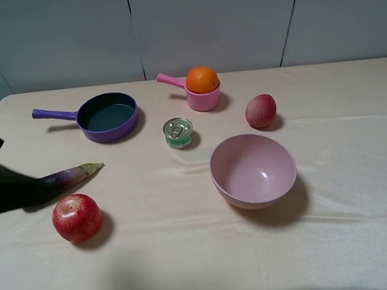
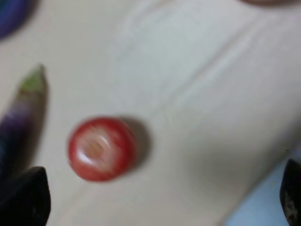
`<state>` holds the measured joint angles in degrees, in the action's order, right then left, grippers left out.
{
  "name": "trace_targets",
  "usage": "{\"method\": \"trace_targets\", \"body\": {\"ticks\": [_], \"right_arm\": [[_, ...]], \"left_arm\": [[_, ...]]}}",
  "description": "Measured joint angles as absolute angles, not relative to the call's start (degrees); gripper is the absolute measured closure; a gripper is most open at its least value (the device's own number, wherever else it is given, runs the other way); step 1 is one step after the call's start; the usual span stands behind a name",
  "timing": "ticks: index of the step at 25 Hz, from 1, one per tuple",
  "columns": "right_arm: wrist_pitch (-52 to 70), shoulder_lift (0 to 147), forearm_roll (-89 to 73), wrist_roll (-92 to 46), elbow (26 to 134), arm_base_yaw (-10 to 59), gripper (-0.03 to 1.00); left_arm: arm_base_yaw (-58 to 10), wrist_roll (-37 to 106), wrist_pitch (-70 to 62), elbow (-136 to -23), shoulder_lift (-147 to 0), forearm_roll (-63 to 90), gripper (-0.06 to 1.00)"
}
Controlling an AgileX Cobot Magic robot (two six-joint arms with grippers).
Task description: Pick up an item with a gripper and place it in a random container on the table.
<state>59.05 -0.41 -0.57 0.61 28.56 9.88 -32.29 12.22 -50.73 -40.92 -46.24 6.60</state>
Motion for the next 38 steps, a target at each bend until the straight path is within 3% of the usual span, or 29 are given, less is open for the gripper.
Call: {"method": "trace_targets", "body": {"ticks": [11, 30, 38], "right_arm": [[59.05, -0.41, -0.57, 0.61, 28.56, 9.88, 0.27], [59.05, -0.41, -0.57, 0.61, 28.56, 9.88, 0.27], [59.05, -0.41, -0.57, 0.61, 28.56, 9.88, 0.27]], "left_arm": [[-31.55, 12.15, -56.26, -33.00, -35.23, 7.77, -0.05], [-7.62, 13.19, -60.73, -28.64, -7.75, 8.99, -0.05], [-4.66, 13.94, -60.80, -28.47, 0.16, 9.41, -0.05]]}}
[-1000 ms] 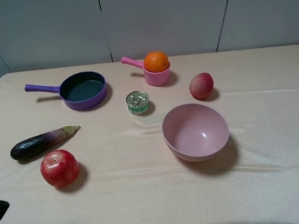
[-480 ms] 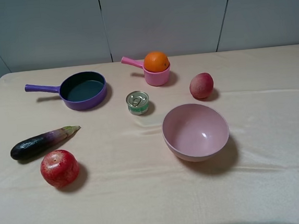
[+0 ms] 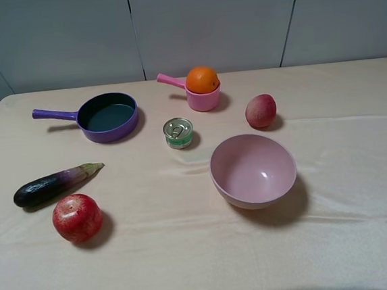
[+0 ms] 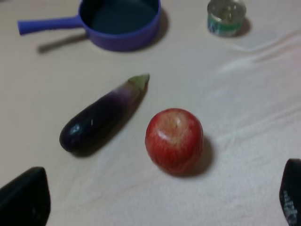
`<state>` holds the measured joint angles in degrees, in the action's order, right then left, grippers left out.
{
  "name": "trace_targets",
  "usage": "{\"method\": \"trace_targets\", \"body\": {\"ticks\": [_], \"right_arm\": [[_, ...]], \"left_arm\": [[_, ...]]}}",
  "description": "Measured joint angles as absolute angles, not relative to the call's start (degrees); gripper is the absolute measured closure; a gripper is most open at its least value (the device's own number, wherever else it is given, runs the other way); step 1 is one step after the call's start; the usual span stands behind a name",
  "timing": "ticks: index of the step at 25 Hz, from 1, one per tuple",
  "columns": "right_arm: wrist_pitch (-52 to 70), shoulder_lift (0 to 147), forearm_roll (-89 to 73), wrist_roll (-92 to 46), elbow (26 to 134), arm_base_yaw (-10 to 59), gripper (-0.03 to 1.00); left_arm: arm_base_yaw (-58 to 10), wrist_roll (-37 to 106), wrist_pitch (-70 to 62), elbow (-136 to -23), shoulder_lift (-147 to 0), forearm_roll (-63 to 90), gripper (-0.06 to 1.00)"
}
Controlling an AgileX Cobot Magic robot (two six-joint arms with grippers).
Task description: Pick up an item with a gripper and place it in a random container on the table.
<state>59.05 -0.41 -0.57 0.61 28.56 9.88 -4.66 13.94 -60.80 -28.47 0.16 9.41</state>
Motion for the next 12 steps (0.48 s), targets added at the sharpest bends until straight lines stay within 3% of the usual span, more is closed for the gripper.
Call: {"method": "trace_targets", "body": {"ticks": [12], "right_arm": [[59.05, -0.41, -0.63, 0.61, 28.56, 9.88, 0.27]], "left_arm": [[-4.66, 13.67, -60.81, -28.47, 0.22, 9.23, -0.05]]}}
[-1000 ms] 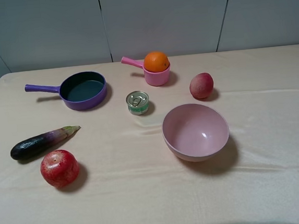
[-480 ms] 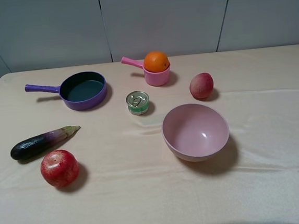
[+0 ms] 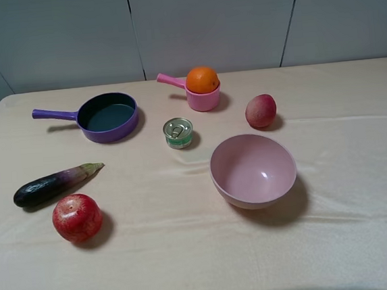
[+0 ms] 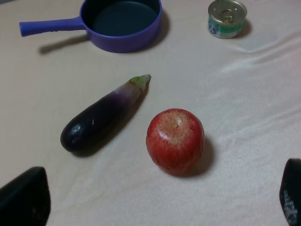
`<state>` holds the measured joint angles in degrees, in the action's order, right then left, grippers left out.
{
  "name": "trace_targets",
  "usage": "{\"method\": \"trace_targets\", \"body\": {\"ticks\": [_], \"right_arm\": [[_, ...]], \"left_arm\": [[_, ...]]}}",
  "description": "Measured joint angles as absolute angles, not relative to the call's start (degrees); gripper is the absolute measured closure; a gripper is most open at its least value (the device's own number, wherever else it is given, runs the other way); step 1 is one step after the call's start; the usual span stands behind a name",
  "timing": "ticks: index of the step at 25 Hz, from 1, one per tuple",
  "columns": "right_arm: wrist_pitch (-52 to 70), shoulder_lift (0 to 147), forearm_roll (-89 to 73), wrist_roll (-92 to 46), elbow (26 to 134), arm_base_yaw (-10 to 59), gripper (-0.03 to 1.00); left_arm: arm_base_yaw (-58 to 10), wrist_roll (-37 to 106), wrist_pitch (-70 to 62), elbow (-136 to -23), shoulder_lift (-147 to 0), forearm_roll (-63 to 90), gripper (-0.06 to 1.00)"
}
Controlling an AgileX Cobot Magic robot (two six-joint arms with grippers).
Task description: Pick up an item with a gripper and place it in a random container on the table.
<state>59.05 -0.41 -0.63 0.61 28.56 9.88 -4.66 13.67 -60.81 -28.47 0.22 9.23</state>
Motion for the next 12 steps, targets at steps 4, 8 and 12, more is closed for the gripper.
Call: {"method": "trace_targets", "body": {"ticks": [4, 8, 12], "right_arm": [[59.05, -0.41, -0.63, 0.61, 28.56, 9.88, 0.27], [59.05, -0.41, -0.63, 0.61, 28.56, 9.88, 0.27], [59.05, -0.41, -0.63, 0.61, 28.56, 9.88, 0.27]], "left_arm": [[-4.66, 13.50, -60.81, -28.47, 0.22, 9.23, -0.05], [-4.66, 13.49, -60.81, -28.47, 0.22, 9.23, -0.05], [-4.66, 13.49, -60.81, -28.47, 0.22, 9.23, -0.05]]}}
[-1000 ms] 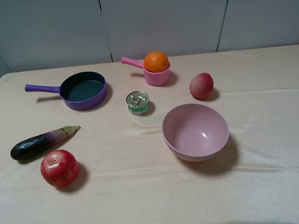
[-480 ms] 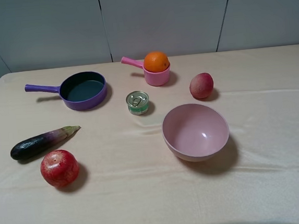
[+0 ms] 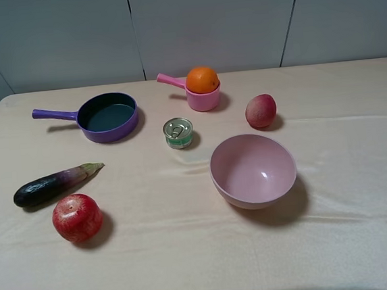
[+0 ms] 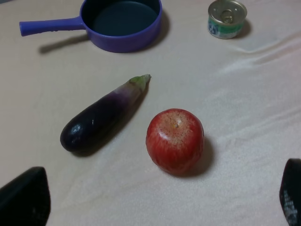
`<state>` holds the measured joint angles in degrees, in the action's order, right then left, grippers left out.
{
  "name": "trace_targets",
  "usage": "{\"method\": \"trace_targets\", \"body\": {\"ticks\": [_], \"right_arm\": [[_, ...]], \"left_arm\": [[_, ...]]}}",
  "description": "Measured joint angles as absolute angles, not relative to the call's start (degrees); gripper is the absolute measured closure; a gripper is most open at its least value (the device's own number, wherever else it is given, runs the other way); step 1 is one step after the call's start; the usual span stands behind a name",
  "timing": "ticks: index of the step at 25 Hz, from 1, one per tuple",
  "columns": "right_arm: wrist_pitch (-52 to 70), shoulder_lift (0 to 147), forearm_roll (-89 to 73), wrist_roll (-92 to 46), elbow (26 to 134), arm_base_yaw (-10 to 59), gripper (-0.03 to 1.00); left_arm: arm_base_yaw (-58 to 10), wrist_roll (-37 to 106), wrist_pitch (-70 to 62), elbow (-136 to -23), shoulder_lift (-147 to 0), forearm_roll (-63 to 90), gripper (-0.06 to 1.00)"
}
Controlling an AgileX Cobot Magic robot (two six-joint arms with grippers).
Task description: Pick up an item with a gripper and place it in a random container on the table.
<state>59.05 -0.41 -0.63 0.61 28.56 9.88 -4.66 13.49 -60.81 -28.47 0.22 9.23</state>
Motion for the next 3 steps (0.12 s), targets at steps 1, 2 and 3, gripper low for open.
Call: {"method": "trace_targets", "body": {"ticks": [1, 2, 3], "right_arm": [[59.05, -0.41, -0.63, 0.61, 28.56, 9.88, 0.27], [59.05, -0.41, -0.63, 0.61, 28.56, 9.88, 0.27], [59.05, -0.41, -0.63, 0.61, 28.56, 9.88, 0.27]], "left_arm": [[-4.66, 13.49, -60.81, -28.47, 0.22, 9.23, -0.05], [-4.66, 13.49, -60.81, -28.47, 0.22, 9.23, -0.05], [-4.66, 13.49, -60.81, -28.47, 0.22, 9.23, -0.05]]}}
